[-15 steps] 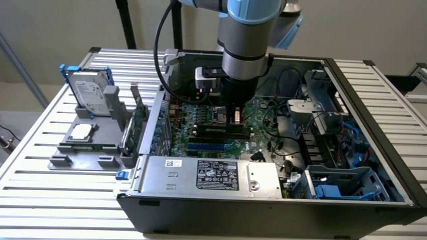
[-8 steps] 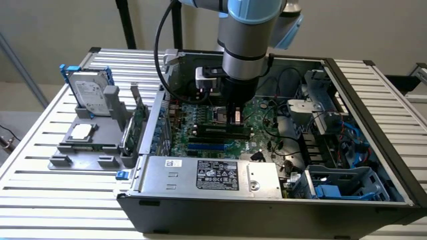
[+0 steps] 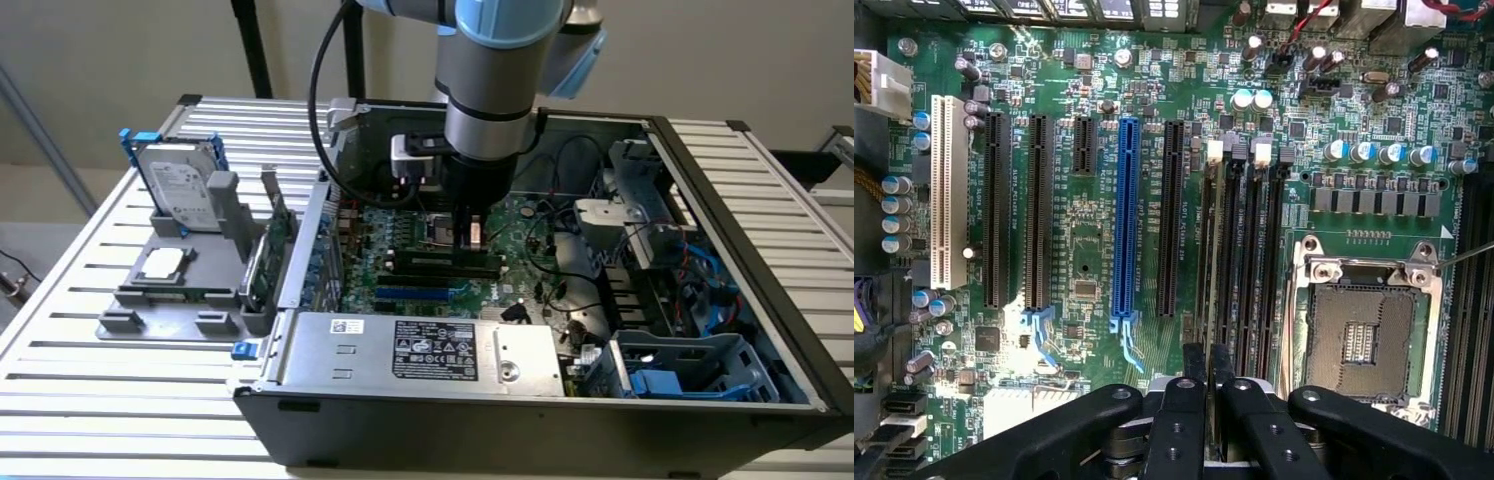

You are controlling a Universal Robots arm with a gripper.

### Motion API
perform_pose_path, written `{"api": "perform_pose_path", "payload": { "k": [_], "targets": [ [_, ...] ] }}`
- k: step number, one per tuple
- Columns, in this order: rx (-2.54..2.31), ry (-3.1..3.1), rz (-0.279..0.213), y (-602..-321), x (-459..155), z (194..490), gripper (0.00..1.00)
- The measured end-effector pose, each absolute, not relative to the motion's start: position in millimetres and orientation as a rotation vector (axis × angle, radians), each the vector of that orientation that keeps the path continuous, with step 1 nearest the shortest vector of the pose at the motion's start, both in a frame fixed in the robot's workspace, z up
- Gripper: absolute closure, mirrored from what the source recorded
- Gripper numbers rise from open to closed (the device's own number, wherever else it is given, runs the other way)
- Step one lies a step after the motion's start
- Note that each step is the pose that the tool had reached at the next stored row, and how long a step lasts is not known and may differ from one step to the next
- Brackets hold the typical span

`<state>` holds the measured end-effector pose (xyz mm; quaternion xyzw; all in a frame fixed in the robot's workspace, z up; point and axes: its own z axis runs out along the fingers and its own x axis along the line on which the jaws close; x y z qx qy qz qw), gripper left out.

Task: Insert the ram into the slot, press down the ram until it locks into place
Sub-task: 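Insert the ram into the slot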

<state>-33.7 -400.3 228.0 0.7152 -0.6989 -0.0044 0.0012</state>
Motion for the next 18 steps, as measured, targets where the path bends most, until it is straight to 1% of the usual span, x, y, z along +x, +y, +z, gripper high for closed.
{"api": "perform_pose_path", "payload": {
  "k": [14,15,17,18],
  "targets": [
    [2.242,-2.193,-0.010,-400.4,-34.4,225.7,0.87],
    [2.242,-2.193,-0.009,-400.4,-34.5,225.7,0.85],
    [2.242,-2.194,-0.010,-400.4,-34.5,225.7,0.85],
    [2.242,-2.194,-0.010,-400.4,-34.6,226.1,0.79]
  ]
}}
